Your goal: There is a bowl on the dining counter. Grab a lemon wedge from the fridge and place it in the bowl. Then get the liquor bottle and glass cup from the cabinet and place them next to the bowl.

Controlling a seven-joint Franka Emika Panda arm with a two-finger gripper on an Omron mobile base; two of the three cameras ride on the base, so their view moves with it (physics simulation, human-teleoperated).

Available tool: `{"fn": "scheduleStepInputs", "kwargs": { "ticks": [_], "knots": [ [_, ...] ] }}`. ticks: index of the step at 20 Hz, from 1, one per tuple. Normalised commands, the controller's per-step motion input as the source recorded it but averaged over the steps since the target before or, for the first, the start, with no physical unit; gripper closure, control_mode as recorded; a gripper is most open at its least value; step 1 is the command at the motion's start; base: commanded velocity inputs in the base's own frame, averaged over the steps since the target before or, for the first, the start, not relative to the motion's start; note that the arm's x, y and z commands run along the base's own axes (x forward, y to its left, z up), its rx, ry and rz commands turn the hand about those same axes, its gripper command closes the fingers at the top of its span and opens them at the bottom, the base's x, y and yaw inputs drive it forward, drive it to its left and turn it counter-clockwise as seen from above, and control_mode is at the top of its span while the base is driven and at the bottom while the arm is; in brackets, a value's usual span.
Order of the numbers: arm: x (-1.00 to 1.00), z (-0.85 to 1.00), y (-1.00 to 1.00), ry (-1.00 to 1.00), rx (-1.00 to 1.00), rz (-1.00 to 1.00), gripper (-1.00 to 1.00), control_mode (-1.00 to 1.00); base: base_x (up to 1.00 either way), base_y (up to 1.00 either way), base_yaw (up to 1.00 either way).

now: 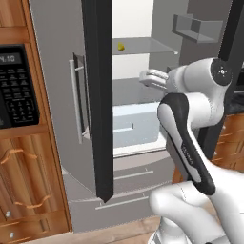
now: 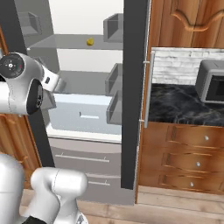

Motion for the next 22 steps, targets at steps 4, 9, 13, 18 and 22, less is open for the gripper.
{"fn": "scheduleStepInputs", "kwargs": {
  "ticks": [4, 9, 13, 18, 22],
  "knots": [
    [0.80, -0.18, 0.00, 0.00, 0.05, 0.00, -1.00, -1.00, 0.00, 0.00, 0.00],
    [0.93, -0.19, 0.00, 0.04, 0.03, 0.00, -1.00, -1.00, 0.00, 0.00, 0.00],
    [0.81, -0.13, 0.19, 0.08, 0.01, 0.02, -1.00, -1.00, 0.00, 0.00, 0.00],
    [0.47, 0.00, 0.51, 0.06, 0.00, 0.10, -1.00, -1.00, 0.00, 0.00, 0.00],
    [0.25, 0.00, 0.59, 0.03, 0.00, 0.13, -1.00, -1.00, 0.00, 0.00, 0.00]
  ]
}}
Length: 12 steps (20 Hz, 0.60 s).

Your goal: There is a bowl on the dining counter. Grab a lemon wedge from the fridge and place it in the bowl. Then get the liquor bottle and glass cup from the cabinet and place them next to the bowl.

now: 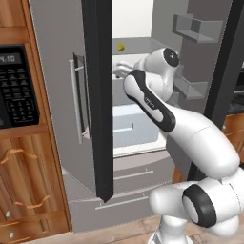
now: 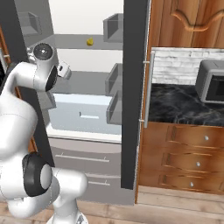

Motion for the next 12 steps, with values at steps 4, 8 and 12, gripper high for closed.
{"fn": "scheduleStepInputs", "kwargs": {
  "ticks": [4, 8, 12],
  "knots": [
    [0.14, 0.00, 0.55, 0.01, 0.02, 0.15, -1.00, -1.00, 0.00, 0.00, 0.00],
    [0.00, 0.00, 0.52, 0.00, 0.04, 0.18, -1.00, -1.00, 0.00, 0.00, 0.00],
    [-0.18, 0.00, 0.64, 0.00, 0.03, 0.20, -1.00, -1.00, 0.00, 0.00, 0.00]
  ]
}}
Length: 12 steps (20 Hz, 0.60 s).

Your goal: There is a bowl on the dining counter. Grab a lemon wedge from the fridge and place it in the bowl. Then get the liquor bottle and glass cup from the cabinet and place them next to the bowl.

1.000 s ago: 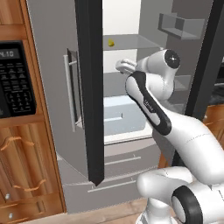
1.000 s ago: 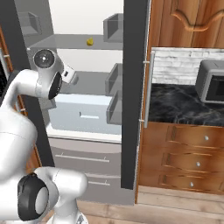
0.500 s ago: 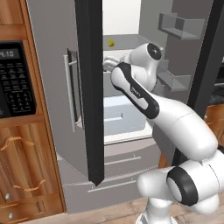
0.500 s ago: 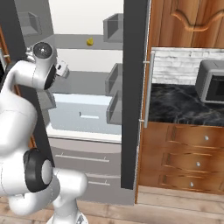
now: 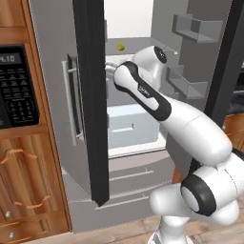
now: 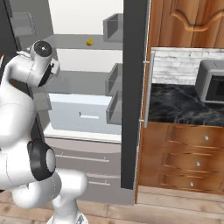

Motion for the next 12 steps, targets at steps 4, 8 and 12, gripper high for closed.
{"fn": "scheduleStepInputs", "kwargs": {
  "ticks": [4, 8, 12],
  "knots": [
    [-0.69, 0.00, 0.97, -0.01, 0.00, 0.21, -1.00, -1.00, 0.00, 0.00, 0.00],
    [-0.98, 0.08, 1.00, -0.04, -0.01, 0.18, -1.00, -1.00, 0.00, 0.00, 0.00],
    [-0.96, 0.22, 1.00, -0.06, -0.04, 0.10, -1.00, -1.00, 0.00, 0.00, 0.00]
  ]
}}
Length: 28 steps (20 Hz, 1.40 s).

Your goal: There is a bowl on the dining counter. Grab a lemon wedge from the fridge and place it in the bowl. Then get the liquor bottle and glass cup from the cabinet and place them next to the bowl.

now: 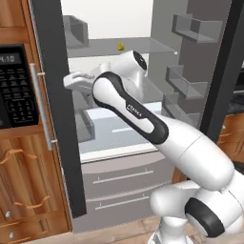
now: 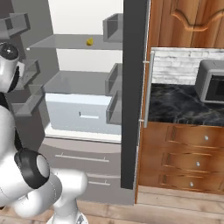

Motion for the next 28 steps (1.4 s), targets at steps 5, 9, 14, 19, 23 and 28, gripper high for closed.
{"fn": "scheduleStepInputs", "kwargs": {
  "ticks": [5, 9, 14, 19, 23, 28],
  "knots": [
    [-0.73, 0.29, 0.92, -0.12, -0.02, 0.04, -1.00, -1.00, 0.00, 0.00, 0.00],
    [-0.43, 0.42, -0.42, -0.22, -0.02, -0.04, -1.00, -1.00, 0.00, 0.00, 0.00],
    [-0.33, 0.39, -1.00, -0.16, -0.05, -0.15, -1.00, -1.00, 0.00, 0.00, 0.00],
    [-0.14, 0.24, -1.00, -0.07, -0.12, -0.25, -1.00, -1.00, 0.00, 0.00, 0.00],
    [-0.10, 0.14, -1.00, -0.01, -0.23, -0.30, -1.00, -1.00, 0.00, 0.00, 0.00],
    [-0.20, 0.02, -1.00, 0.00, -0.26, -0.29, -1.00, -1.00, 0.00, 0.00, 0.00]
  ]
}}
